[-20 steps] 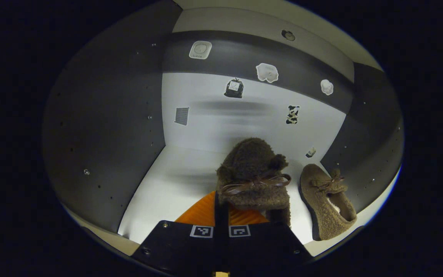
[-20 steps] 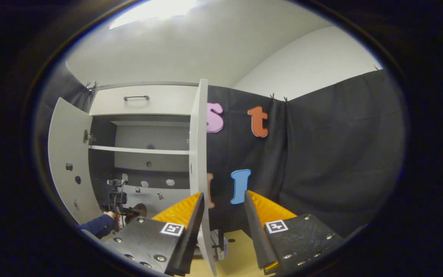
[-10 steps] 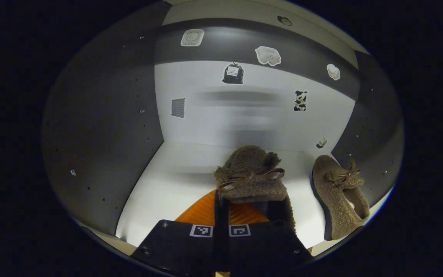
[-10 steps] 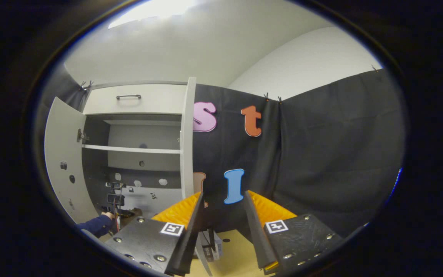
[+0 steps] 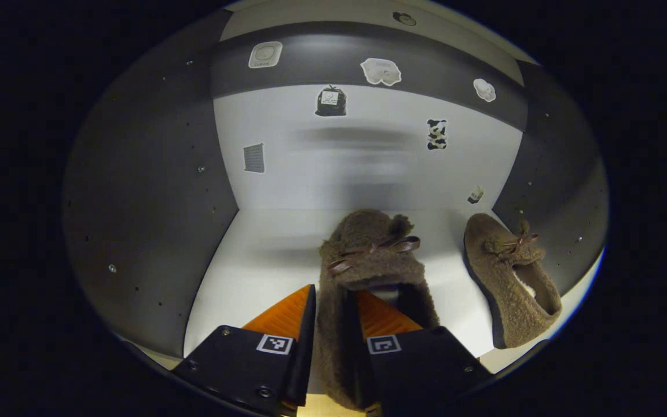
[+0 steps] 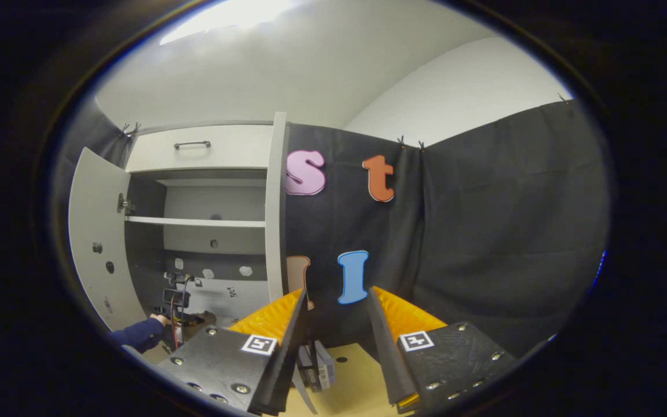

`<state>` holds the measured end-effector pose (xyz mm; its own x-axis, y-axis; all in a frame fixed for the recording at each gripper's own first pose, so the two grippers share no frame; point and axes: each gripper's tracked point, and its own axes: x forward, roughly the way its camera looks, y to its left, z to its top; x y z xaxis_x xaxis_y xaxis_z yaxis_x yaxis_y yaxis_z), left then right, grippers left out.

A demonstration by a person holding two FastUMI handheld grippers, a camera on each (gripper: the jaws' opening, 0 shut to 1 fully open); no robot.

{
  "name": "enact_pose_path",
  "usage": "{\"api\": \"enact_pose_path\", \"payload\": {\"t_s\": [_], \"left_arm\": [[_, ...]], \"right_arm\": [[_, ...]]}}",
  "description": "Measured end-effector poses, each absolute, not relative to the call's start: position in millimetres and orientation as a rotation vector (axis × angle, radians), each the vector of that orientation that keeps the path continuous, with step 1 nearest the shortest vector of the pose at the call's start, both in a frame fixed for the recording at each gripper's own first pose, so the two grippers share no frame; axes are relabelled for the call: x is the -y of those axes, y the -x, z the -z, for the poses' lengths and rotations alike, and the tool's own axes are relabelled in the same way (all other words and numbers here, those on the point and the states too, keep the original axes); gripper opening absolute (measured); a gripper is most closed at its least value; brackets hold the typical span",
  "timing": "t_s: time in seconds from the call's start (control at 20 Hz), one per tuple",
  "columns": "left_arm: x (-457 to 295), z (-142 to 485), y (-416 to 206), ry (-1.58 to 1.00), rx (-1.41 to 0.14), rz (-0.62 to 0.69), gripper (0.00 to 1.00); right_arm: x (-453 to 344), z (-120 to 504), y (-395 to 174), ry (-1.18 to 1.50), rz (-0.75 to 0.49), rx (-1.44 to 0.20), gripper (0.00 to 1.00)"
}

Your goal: Grab one shoe with the right hand and put it into the shoe cabinet, grab the other shoe with the left hand and put it into the shoe cabinet; then close the right door with the right hand and the left door with the left hand.

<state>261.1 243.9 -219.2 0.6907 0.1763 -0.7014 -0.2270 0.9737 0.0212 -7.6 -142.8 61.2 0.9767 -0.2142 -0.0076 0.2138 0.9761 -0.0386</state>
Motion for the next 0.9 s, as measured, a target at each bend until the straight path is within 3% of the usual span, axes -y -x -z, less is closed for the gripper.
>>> {"api": "enact_pose_path", "payload": {"t_s": [0.15, 0.2, 0.25, 0.35, 0.55, 0.6, 0.65, 0.7, 0.75, 0.85, 0.9], "left_arm": [[-247, 204, -246, 0.068, -0.753, -0.234, 0.50], [-245, 199, -240, 0.064, -0.744, -0.232, 0.48], [-242, 190, -233, 0.058, -0.729, -0.226, 0.57], [-234, 173, -221, 0.042, -0.703, -0.205, 0.61], [-213, 123, -198, 0.028, -0.603, -0.158, 0.61], [-207, 112, -191, 0.021, -0.580, -0.137, 0.65], [-199, 98, -184, 0.011, -0.560, -0.117, 0.61], [-194, 83, -175, -0.001, -0.532, -0.102, 0.65], [-189, 69, -169, -0.006, -0.505, -0.093, 0.60], [-178, 35, -153, 0.002, -0.430, -0.075, 0.60], [-173, 22, -146, 0.009, -0.401, -0.064, 0.65]], "right_arm": [[146, -56, 9, 0.035, 0.200, -0.022, 0.62], [148, -54, 10, 0.032, 0.194, -0.026, 0.62], [149, -52, 11, 0.026, 0.188, -0.029, 0.62], [152, -48, 11, 0.019, 0.174, -0.041, 0.63], [156, -37, 7, 0.005, 0.148, -0.061, 0.63], [155, -34, 5, -0.001, 0.137, -0.069, 0.63], [155, -29, 3, -0.006, 0.126, -0.078, 0.63], [154, -26, 1, -0.008, 0.118, -0.085, 0.63], [154, -22, -1, -0.008, 0.110, -0.090, 0.63], [155, -16, -5, -0.008, 0.100, -0.100, 0.63], [155, -14, -7, -0.011, 0.097, -0.103, 0.62]]}}
